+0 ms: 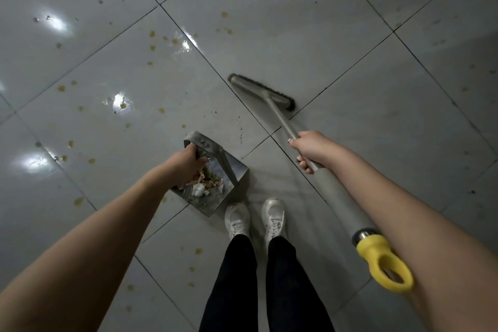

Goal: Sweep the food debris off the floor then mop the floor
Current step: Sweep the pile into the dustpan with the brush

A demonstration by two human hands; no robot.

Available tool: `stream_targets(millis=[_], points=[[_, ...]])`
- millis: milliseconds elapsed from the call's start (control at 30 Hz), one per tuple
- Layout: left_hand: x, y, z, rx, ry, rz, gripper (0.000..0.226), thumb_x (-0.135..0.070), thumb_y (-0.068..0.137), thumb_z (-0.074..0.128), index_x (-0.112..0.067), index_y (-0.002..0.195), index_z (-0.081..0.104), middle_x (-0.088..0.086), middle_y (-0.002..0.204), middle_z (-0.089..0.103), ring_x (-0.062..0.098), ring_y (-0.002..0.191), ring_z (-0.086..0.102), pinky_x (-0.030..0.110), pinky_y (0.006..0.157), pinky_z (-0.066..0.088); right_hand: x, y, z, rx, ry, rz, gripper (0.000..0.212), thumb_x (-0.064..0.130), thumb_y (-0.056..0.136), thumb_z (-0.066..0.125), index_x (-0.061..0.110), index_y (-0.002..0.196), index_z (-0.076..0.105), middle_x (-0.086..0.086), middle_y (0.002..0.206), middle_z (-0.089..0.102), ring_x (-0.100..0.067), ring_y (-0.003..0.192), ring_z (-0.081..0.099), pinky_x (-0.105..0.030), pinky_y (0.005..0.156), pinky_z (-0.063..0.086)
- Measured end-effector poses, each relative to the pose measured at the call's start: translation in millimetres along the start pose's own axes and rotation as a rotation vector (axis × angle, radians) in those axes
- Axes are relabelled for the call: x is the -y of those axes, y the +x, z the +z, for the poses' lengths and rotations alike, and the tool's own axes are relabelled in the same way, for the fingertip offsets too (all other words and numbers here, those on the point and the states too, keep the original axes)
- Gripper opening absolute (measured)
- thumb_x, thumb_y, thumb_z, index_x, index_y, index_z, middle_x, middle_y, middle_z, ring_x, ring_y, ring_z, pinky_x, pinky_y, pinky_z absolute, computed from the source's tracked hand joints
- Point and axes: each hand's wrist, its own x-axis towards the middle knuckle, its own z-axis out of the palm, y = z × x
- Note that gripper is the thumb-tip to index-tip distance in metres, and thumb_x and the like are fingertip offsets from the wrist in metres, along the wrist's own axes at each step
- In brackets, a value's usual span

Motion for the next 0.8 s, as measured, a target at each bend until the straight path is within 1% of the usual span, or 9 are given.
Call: stream_targets(millis=[100, 200, 267, 333, 400, 500, 567, 700, 800], points=[[7, 2, 3, 0.004, -0.005, -0.007, 0.017, -0.03, 0.096, 0.045, -0.014, 0.101, 0.042, 0.005, 0.093, 0.054, 0.017, 0.076, 0.051, 0.031, 0.07, 0.042, -2, 0, 21, 0.053, -0.003, 0.076, 0.025, 0.024, 0.1, 0.038, 0.013, 0.123, 0.042, -0.005, 0.062, 0.041, -0.011, 0.034, 0.041, -0.012, 0.03, 0.036], [4, 6, 0, -0.001, -0.007, -0.021, 0.021, -0.031, 0.097, 0.044, -0.012, 0.102, 0.041, 0.006, 0.091, 0.054, 0.015, 0.07, 0.049, 0.032, 0.069, 0.041, -10, -12, 42, 0.183, 0.0, 0.119, 0.018, 0.025, 0.101, 0.036, 0.016, 0.116, 0.041, -0.004, 0.062, 0.04, -0.005, 0.022, 0.039, -0.011, 0.031, 0.036], [1, 7, -7, -0.003, 0.019, -0.024, 0.026, -0.031, 0.097, 0.045, -0.008, 0.109, 0.044, 0.013, 0.101, 0.056, 0.02, 0.078, 0.051, 0.032, 0.072, 0.039, -12, -26, 40, 0.315, 0.006, 0.16, 0.009, 0.025, 0.102, 0.034, 0.019, 0.105, 0.04, -0.003, 0.062, 0.037, -0.003, 0.02, 0.036, -0.009, 0.031, 0.034], [-2, 8, -12, -0.003, 0.037, -0.025, 0.034, -0.03, 0.097, 0.045, -0.004, 0.119, 0.044, 0.017, 0.115, 0.056, 0.029, 0.094, 0.053, 0.033, 0.076, 0.039, -8, -38, 25, 0.451, 0.042, 0.251, 0.014, 0.028, 0.102, 0.033, 0.021, 0.091, 0.039, 0.0, 0.06, 0.033, -0.002, 0.021, 0.033, -0.006, 0.029, 0.028], [-2, 7, -14, 0.018, 0.05, -0.021, 0.039, -0.03, 0.097, 0.045, -0.003, 0.124, 0.042, 0.019, 0.121, 0.055, 0.033, 0.104, 0.054, 0.035, 0.082, 0.041, -1, -48, 7, 0.521, 0.086, 0.321, 0.018, 0.031, 0.101, 0.034, 0.022, 0.086, 0.039, 0.002, 0.054, 0.034, 0.0, 0.023, 0.031, -0.006, 0.027, 0.024], [3, 4, -9, 0.039, 0.012, -0.021, 0.035, -0.028, 0.096, 0.046, -0.006, 0.124, 0.043, 0.015, 0.113, 0.057, 0.028, 0.094, 0.055, 0.034, 0.079, 0.044, 9, -60, -9, 0.49, 0.058, 0.285, 0.013, 0.031, 0.101, 0.035, 0.024, 0.091, 0.041, 0.005, 0.042, 0.038, 0.0, 0.023, 0.03, -0.006, 0.026, 0.024], [6, 2, -5, 0.051, 0.009, -0.011, 0.03, -0.026, 0.097, 0.046, -0.007, 0.12, 0.044, 0.007, 0.098, 0.056, 0.02, 0.082, 0.052, 0.032, 0.073, 0.041, 16, -63, -17, 0.431, 0.003, 0.197, 0.011, 0.029, 0.101, 0.035, 0.025, 0.096, 0.044, 0.002, 0.049, 0.036, -0.001, 0.023, 0.03, -0.007, 0.027, 0.026], [11, 1, -4, 0.052, -0.026, -0.024, 0.024, -0.025, 0.097, 0.045, -0.008, 0.115, 0.044, -0.001, 0.081, 0.051, 0.011, 0.065, 0.048, 0.024, 0.058, 0.04, 20, -52, -21, 0.309, -0.045, 0.092, 0.029, 0.025, 0.102, 0.033, 0.016, 0.127, 0.043, -0.001, 0.057, 0.033, -0.003, 0.023, 0.031, -0.007, 0.03, 0.029], [13, 0, -7, 0.041, -0.006, -0.014, 0.028, -0.025, 0.097, 0.045, -0.006, 0.118, 0.044, 0.01, 0.101, 0.058, 0.019, 0.078, 0.051, 0.03, 0.069, 0.042, 17, -42, 2, 0.274, -0.045, 0.101, 0.013, 0.024, 0.102, 0.032, 0.018, 0.105, 0.042, -0.002, 0.059, 0.033, -0.003, 0.02, 0.032, -0.007, 0.03, 0.031]])
